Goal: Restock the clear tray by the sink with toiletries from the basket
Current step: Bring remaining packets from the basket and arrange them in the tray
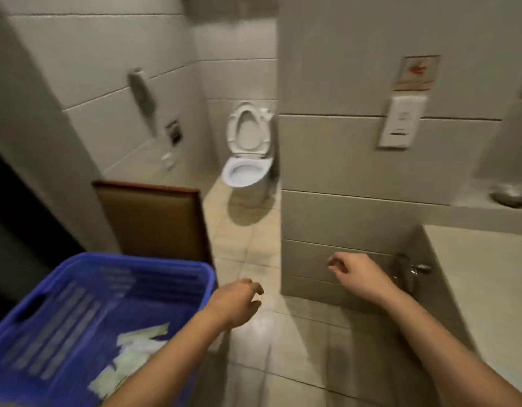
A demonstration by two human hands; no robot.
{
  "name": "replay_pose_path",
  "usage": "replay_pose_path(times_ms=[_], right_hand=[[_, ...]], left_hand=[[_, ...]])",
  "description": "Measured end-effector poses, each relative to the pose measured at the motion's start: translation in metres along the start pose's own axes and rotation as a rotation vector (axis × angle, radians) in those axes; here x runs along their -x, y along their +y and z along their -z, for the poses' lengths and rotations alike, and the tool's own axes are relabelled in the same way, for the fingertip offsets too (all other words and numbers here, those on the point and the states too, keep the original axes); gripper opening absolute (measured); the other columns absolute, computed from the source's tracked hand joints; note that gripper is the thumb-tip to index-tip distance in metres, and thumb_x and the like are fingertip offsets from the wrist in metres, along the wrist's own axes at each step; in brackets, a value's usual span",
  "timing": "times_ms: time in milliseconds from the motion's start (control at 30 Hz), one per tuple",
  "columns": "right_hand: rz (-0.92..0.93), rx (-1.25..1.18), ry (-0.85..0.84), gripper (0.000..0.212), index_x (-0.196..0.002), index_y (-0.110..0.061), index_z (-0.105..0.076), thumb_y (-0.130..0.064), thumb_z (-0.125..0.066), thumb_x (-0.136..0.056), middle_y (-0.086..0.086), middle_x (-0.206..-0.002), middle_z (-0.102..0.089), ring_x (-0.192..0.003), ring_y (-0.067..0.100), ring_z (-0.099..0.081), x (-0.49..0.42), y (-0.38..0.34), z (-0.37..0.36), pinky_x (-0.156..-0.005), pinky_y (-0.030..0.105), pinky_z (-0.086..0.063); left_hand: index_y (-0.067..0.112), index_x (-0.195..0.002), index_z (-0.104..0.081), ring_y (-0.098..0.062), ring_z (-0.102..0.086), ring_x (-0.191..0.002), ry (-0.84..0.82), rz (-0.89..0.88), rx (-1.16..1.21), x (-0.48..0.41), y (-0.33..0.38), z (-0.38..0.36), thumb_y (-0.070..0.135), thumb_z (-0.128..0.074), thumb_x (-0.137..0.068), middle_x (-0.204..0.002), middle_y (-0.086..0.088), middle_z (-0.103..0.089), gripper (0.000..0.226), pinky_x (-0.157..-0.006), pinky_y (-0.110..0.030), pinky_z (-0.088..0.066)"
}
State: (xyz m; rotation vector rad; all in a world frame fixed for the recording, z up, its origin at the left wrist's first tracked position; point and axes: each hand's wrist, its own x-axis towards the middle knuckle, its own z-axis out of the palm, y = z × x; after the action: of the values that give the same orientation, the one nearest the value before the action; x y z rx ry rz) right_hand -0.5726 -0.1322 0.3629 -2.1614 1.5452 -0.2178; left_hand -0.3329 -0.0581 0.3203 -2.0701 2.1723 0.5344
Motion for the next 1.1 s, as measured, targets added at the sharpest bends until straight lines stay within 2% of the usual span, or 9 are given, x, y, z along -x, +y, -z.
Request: replay_pose_path(times_ms=[133,233,367,500,633,767,900,1000,1100], right_hand=[[0.184,0.003,-0.119,0.02,-0.106,-0.019,-0.065,-0.024,-0.052,-0.092,-0.002,-0.093,-0.067,-0.098,0.02,-0.062,-0.055,-0.054,-0.035,-0.075,0.028,-0.044],[0.319,0.019,-0.224,0.021,-0.109,-0.02,-0.064,-0.025,-0.05,-0.093,-0.012,-0.079,-0.056,-0.093,0.017,-0.061,-0.09,-0.088,-0.06,-0.077,0.028,-0.045],[0.47,0.098,-0.361,0.025,-0.113,-0.02,-0.062,-0.025,-0.047,-0.094,0.0,-0.1,-0.069,-0.098,0.02,-0.061,-0.125,-0.129,-0.095,-0.082,0.031,-0.048],[0.569,0.133,-0.471,0.025,-0.113,-0.018,-0.061,-0.022,-0.046,-0.094,0.004,-0.107,-0.068,-0.1,0.023,-0.061,-0.136,-0.16,-0.137,-0.082,0.029,-0.046],[0.649,0.156,-0.608,0.024,-0.114,-0.014,-0.059,-0.021,-0.045,-0.095,0.004,-0.11,-0.066,-0.101,0.023,-0.061,-0.129,-0.187,-0.175,-0.083,0.031,-0.047],[0.695,0.213,-0.726,0.024,-0.115,-0.014,-0.057,-0.02,-0.045,-0.096,0.003,-0.107,-0.063,-0.1,0.024,-0.06,-0.129,-0.209,-0.208,-0.082,0.034,-0.047],[0.709,0.294,-0.777,0.026,-0.119,-0.014,-0.055,-0.019,-0.045,-0.097,0.004,-0.117,-0.062,-0.103,0.024,-0.059,-0.139,-0.235,-0.236,-0.086,0.036,-0.049],[0.687,0.338,-0.808,0.026,-0.121,-0.013,-0.054,-0.019,-0.043,-0.098,0.007,-0.108,-0.062,-0.09,0.024,-0.058,-0.15,-0.257,-0.257,-0.08,0.038,-0.049],[0.655,0.345,-0.836,0.025,-0.121,-0.013,-0.052,-0.017,-0.041,-0.1,0.004,-0.093,-0.057,-0.081,0.026,-0.056,-0.163,-0.277,-0.282,-0.075,0.041,-0.049]], left_hand=[[0.023,-0.125,-0.053,-0.024,-0.054,-0.11,-0.018,0.232,0.094,0.026,-0.064,-0.009,0.029,-0.043,-0.094,-0.126,-0.002,-0.052,0.032,-0.085,-0.038,-0.045],[0.021,-0.125,-0.053,-0.023,-0.052,-0.116,-0.017,0.416,0.207,0.05,-0.105,-0.017,0.03,-0.044,-0.096,-0.13,-0.003,-0.052,0.032,-0.093,-0.036,-0.044],[0.019,-0.133,-0.048,-0.023,-0.049,-0.123,-0.021,0.657,0.317,0.088,-0.146,-0.033,0.031,-0.044,-0.097,-0.138,-0.003,-0.049,0.038,-0.099,-0.033,-0.042],[0.018,-0.129,-0.053,-0.018,-0.055,-0.117,0.028,0.845,0.443,0.124,-0.157,-0.057,0.03,-0.048,-0.096,-0.131,-0.002,-0.057,0.035,-0.093,-0.027,-0.043],[0.016,-0.124,-0.057,-0.015,-0.059,-0.109,0.049,0.952,0.593,0.151,-0.15,-0.091,0.026,-0.051,-0.094,-0.124,0.0,-0.061,0.032,-0.087,-0.022,-0.043],[0.016,-0.121,-0.06,-0.012,-0.058,-0.109,0.091,1.024,0.789,0.161,-0.146,-0.12,0.023,-0.053,-0.093,-0.122,-0.001,-0.063,0.03,-0.091,-0.023,-0.044],[0.015,-0.119,-0.061,-0.01,-0.058,-0.108,0.131,1.024,0.941,0.154,-0.162,-0.136,0.021,-0.054,-0.094,-0.119,0.001,-0.063,0.027,-0.089,-0.019,-0.043],[0.013,-0.12,-0.059,-0.013,-0.057,-0.109,0.125,1.035,1.007,0.14,-0.192,-0.139,0.02,-0.052,-0.094,-0.119,0.0,-0.062,0.028,-0.09,-0.021,-0.042],[0.016,-0.119,-0.058,-0.017,-0.06,-0.103,0.107,1.064,1.08,0.122,-0.23,-0.143,0.022,-0.051,-0.095,-0.117,-0.003,-0.063,0.025,-0.092,-0.03,-0.046]])
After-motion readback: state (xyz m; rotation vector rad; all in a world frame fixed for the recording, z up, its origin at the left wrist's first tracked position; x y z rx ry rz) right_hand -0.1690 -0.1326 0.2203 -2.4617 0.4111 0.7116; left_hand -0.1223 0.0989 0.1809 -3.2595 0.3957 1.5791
